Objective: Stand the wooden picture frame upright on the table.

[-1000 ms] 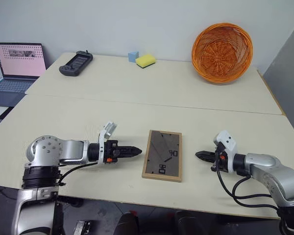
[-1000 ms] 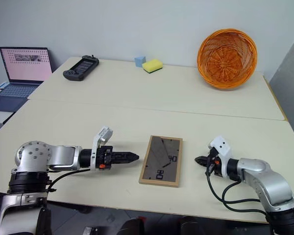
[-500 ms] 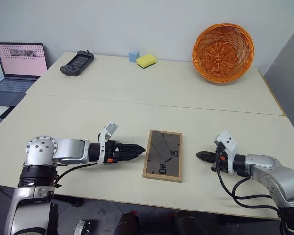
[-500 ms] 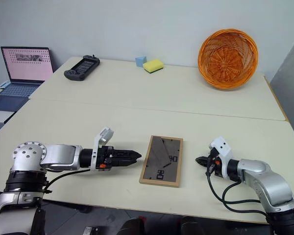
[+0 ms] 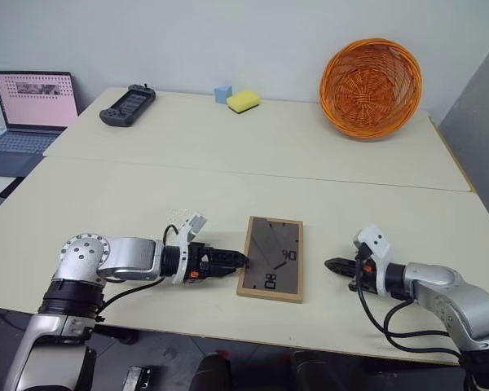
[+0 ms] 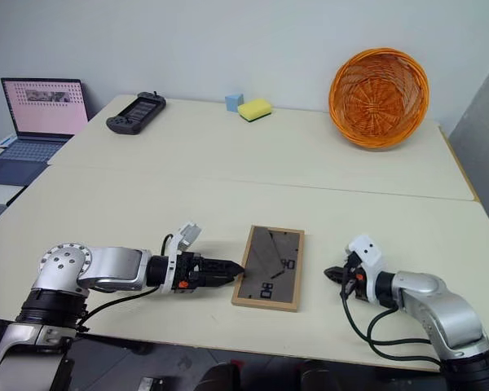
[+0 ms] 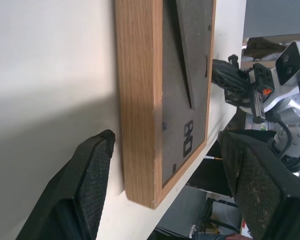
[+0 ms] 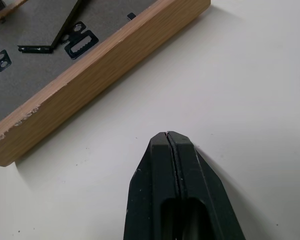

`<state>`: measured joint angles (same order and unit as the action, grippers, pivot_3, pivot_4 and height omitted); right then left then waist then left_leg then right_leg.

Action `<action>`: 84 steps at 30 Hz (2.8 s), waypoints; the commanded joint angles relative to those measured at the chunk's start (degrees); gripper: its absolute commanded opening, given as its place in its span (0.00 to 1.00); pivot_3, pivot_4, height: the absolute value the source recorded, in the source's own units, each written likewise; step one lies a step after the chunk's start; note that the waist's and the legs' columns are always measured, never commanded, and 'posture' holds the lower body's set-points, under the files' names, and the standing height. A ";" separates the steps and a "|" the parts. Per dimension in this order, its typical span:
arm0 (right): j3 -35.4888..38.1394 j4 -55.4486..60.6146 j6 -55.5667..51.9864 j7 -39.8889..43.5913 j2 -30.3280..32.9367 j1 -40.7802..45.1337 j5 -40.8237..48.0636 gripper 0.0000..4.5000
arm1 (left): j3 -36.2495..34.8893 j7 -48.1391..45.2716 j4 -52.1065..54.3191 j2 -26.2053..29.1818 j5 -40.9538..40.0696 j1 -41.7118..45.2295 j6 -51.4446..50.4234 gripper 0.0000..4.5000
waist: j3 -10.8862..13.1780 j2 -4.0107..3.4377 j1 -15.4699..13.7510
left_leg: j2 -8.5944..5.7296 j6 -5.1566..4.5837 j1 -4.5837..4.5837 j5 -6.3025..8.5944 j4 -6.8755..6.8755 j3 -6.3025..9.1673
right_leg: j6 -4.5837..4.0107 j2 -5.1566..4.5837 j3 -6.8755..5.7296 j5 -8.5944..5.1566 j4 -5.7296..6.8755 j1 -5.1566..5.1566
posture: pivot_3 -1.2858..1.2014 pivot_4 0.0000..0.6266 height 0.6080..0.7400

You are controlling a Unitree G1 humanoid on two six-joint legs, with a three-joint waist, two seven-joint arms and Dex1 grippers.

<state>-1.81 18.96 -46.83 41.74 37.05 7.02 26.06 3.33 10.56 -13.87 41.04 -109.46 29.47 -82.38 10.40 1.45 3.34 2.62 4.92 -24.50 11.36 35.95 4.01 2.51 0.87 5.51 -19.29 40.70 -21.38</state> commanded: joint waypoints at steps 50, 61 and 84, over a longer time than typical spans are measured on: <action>1.51 -3.47 -9.42 -6.43 -6.97 5.10 6.38 0.00 | 1.63 0.96 2.52 1.02 -3.54 -2.94 4.68 0.79 | -0.01 0.01 -0.24 | 0.02 0.00 0.00 0.00 -0.10 -0.04 | -0.02 0.02 0.03 -0.03 -0.24 0.03 | 0.52 0.24 1.00; 4.02 0.97 -17.24 -10.00 -11.44 8.42 12.21 0.00 | 1.79 1.84 2.58 -1.29 -3.54 -2.95 5.06 0.79 | -0.01 0.01 -0.27 | 0.03 0.00 -0.01 0.00 -0.12 -0.03 | -0.02 0.03 0.03 -0.02 -0.28 0.03 | 0.52 0.24 1.00; 2.37 -4.21 -16.67 -13.55 -17.38 12.23 11.34 0.00 | 1.07 2.93 2.61 -2.18 -3.54 -2.46 5.53 0.79 | -0.01 0.00 -0.61 | 0.01 0.00 -0.12 0.00 -0.17 -0.02 | -0.02 0.00 0.00 -0.02 -0.41 -0.03 | 0.52 0.24 1.00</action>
<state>0.35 13.57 -64.36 27.46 19.21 18.78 37.01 5.08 13.31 -11.55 39.20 -112.49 27.01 -76.96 10.40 1.45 2.73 2.63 4.93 -24.63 11.36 35.78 3.99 2.49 0.87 5.50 -19.31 40.29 -21.41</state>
